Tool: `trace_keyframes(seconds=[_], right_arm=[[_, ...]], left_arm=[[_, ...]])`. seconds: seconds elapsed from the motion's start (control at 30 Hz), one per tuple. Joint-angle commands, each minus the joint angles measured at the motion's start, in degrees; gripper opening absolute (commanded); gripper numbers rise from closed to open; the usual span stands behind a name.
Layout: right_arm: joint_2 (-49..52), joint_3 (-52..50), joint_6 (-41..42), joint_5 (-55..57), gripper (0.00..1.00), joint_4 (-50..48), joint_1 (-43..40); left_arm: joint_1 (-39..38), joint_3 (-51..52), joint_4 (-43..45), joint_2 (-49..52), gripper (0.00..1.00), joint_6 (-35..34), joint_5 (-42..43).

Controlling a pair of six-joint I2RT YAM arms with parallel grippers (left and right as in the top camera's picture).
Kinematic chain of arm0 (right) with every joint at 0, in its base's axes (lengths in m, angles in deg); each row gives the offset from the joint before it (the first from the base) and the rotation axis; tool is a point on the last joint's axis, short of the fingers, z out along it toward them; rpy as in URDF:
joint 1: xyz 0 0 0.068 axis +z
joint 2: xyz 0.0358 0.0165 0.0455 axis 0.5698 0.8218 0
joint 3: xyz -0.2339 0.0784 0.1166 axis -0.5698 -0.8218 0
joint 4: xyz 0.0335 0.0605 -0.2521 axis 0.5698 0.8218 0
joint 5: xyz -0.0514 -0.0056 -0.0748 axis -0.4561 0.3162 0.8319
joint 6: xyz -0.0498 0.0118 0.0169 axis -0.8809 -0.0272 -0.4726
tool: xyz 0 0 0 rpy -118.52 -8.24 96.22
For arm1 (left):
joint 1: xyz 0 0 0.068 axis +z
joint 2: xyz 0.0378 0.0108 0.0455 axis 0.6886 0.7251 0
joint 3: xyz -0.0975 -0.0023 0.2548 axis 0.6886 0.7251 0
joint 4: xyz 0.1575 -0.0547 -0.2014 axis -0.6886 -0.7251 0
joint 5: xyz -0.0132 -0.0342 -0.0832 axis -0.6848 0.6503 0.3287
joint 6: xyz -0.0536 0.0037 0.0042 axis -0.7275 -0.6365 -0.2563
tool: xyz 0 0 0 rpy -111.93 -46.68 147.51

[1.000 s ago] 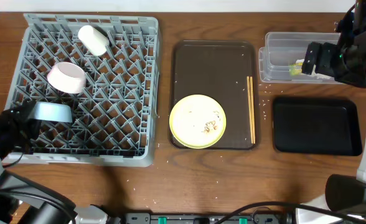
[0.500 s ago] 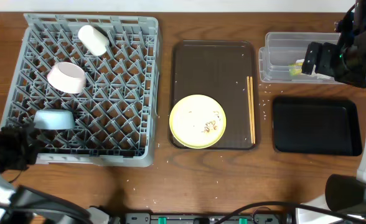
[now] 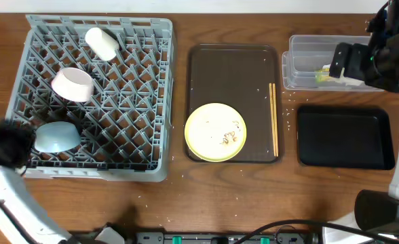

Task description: Sort waste into correct bins and load items into the dishwasher

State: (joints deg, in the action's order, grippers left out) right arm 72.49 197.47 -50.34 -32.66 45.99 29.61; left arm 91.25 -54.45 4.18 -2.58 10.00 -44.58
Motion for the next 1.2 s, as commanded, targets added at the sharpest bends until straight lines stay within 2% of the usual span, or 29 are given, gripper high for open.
trace_keyframes(seconds=[0.0,0.17,0.27,0.43,0.57,0.73,0.93,1.17], right_arm=[[-1.29,0.07,-0.81,0.37,0.99,-0.20,-0.07],[-1.29,0.07,-0.81,0.37,0.99,-0.17,-0.07],[-1.29,0.07,-0.81,0.37,0.99,-0.17,-0.07],[-1.29,0.07,-0.83,0.39,0.99,-0.17,-0.07],[-1.29,0.07,-0.83,0.37,0.99,-0.17,-0.07],[-1.29,0.07,-0.83,0.37,0.99,-0.17,-0.07],[-1.29,0.07,-0.83,0.37,0.99,-0.17,-0.07],[-1.31,0.07,-0.81,0.37,0.99,-0.20,-0.07]], left_arm=[[-6.10,-1.25,2.47,1.09,0.08,2.40,-11.26],[-13.84,-1.25,7.13,6.05,0.08,2.38,-20.41],[-15.82,-1.25,7.34,9.55,0.08,1.01,-27.47],[-16.04,-1.25,6.16,14.64,0.08,0.87,-26.60],[-15.93,-1.25,3.91,14.75,0.08,0.85,-26.71],[-15.85,-1.25,2.40,10.86,0.08,0.90,-27.06],[-14.40,-1.25,-4.13,3.19,0.08,0.79,-33.66],[-13.29,-1.25,-4.66,1.60,0.08,0.66,-31.58]])
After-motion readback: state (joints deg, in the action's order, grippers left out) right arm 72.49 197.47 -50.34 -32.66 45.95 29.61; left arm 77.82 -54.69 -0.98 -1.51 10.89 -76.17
